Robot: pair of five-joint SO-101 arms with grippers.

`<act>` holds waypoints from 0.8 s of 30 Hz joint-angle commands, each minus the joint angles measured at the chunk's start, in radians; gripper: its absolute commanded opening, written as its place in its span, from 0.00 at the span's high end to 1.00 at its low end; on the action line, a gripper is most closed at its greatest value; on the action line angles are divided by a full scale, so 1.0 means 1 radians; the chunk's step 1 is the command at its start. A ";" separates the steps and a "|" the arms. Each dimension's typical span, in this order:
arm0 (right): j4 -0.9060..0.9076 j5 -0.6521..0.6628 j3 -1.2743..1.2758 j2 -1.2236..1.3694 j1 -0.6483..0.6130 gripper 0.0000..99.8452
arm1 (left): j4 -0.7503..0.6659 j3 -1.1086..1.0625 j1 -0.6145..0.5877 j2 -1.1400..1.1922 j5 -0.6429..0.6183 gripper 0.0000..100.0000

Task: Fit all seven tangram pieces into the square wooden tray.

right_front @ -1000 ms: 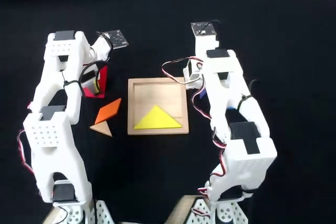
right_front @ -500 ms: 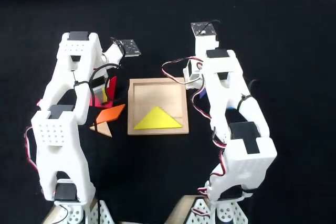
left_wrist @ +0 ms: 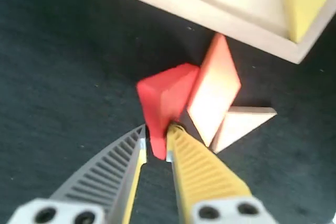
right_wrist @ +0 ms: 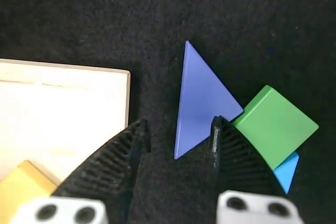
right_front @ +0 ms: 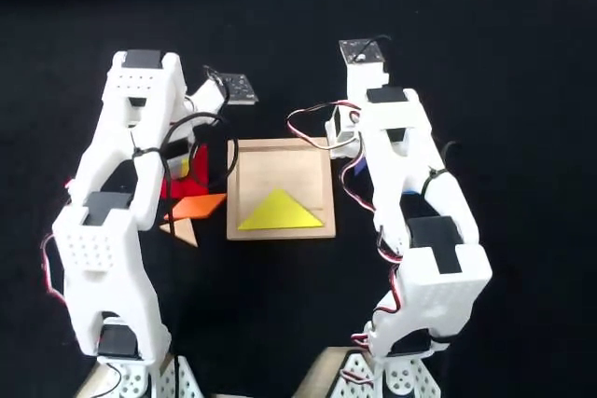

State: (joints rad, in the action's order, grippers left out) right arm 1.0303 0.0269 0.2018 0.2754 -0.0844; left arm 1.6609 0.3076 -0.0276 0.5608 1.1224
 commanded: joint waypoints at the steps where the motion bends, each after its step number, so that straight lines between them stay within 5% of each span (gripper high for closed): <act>1: -0.011 0.008 -0.004 -0.050 0.017 0.81 | 0.011 -0.090 0.048 -0.071 0.009 0.94; 12: -0.009 0.008 -0.004 -0.050 0.017 0.81 | -0.222 -0.354 0.071 -0.178 0.003 0.94; 24: -0.011 0.008 -0.004 -0.050 0.017 0.81 | -0.247 -0.437 0.127 -0.215 -0.026 0.93</act>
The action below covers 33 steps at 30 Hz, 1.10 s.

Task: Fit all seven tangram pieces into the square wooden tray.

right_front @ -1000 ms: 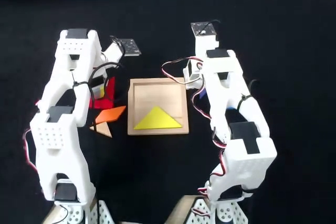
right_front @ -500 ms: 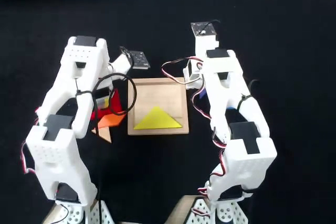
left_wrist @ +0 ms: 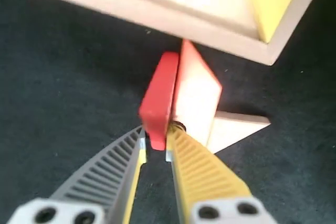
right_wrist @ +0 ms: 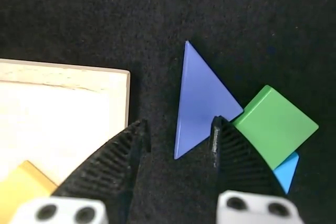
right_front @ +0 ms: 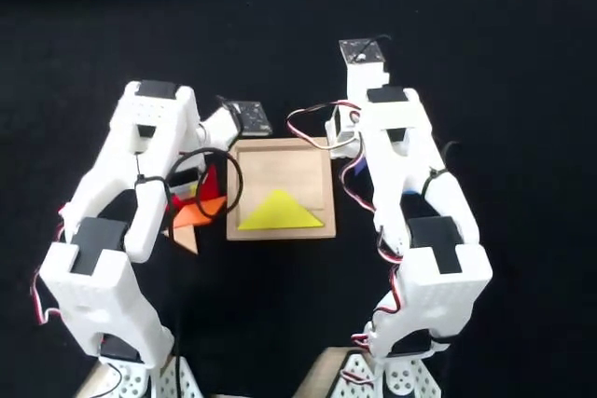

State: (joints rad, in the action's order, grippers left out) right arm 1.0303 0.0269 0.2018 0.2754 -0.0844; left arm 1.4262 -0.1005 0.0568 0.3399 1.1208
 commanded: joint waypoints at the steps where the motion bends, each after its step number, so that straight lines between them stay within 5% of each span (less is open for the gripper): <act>1: -0.011 0.008 -0.004 -0.050 0.017 0.81 | -0.029 -0.030 0.044 0.006 -0.043 0.91; 6: -0.009 0.008 -0.004 -0.050 0.017 0.81 | -0.120 -0.070 0.039 0.002 -0.106 0.82; 17: -0.009 0.008 -0.004 -0.050 0.017 0.81 | -0.192 -0.077 0.042 -0.003 -0.109 0.95; 25: -0.009 0.008 -0.004 -0.050 0.017 0.81 | -0.025 0.042 0.018 -0.005 -0.126 0.97; 33: -0.009 0.008 -0.004 -0.051 0.028 0.81 | 0.190 0.320 0.045 -0.130 -0.361 0.97</act>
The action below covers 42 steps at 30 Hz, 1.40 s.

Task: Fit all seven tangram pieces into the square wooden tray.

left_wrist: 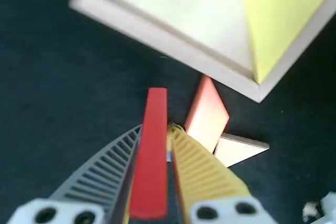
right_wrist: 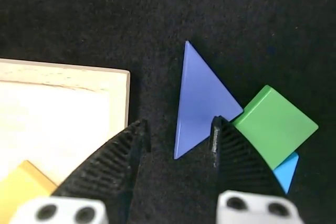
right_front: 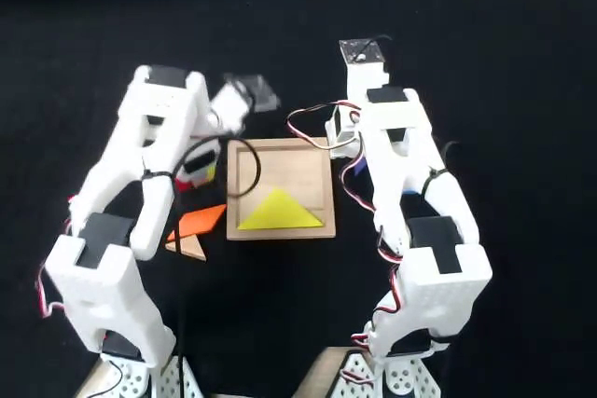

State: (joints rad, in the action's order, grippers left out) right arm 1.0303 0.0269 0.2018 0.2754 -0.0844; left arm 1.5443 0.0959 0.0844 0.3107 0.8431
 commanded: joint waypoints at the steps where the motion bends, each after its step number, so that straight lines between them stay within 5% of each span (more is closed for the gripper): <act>1: -0.011 0.008 -0.004 -0.051 0.037 0.81 | 0.095 0.137 0.035 -0.120 -0.106 0.97; 9: -0.015 0.008 -0.012 -0.059 0.100 0.81 | 0.109 0.139 0.225 -0.166 -0.459 0.97; 21: -0.018 0.006 -0.041 -0.051 0.152 0.81 | -0.394 -0.232 0.269 -0.164 -0.792 0.97; 30: -0.029 0.006 -0.035 -0.051 0.147 0.81 | -0.517 -0.363 0.306 -0.143 -0.809 0.97; 42: -0.031 0.006 -0.033 -0.051 0.147 0.81 | -0.508 -0.249 0.277 0.018 -0.804 0.95</act>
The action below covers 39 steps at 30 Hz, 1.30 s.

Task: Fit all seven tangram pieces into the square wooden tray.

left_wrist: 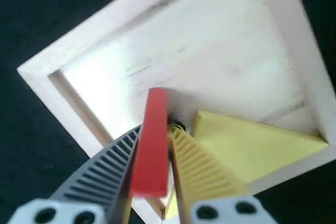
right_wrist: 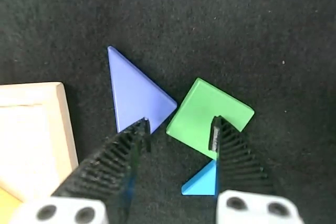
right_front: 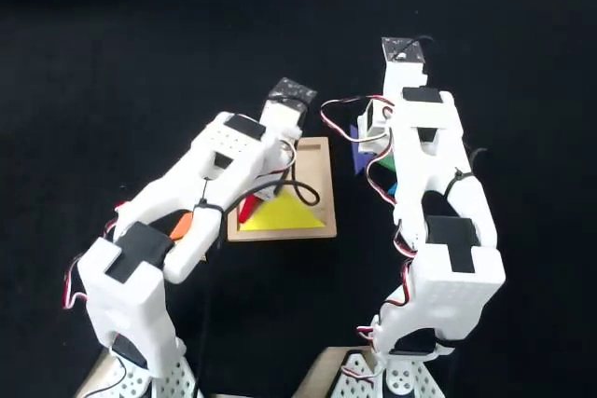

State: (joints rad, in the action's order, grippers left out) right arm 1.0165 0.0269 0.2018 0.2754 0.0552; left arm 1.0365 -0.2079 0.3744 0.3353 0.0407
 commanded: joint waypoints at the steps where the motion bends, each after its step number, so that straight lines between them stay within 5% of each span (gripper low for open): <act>1: -0.017 0.006 -0.033 -0.051 0.008 0.81 | 0.009 0.053 -0.013 -0.006 -0.003 0.93; 6: -0.017 0.006 -0.033 -0.051 0.006 0.81 | 0.025 0.061 -0.018 -0.020 0.000 0.81; 39: -0.017 0.008 -0.033 -0.051 0.006 0.81 | -0.009 -0.001 -0.157 -0.221 0.060 0.81</act>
State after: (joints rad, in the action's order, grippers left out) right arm 1.0165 0.0269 0.2018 0.2754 0.0552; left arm 1.0625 -0.2186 0.2470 0.1603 0.0928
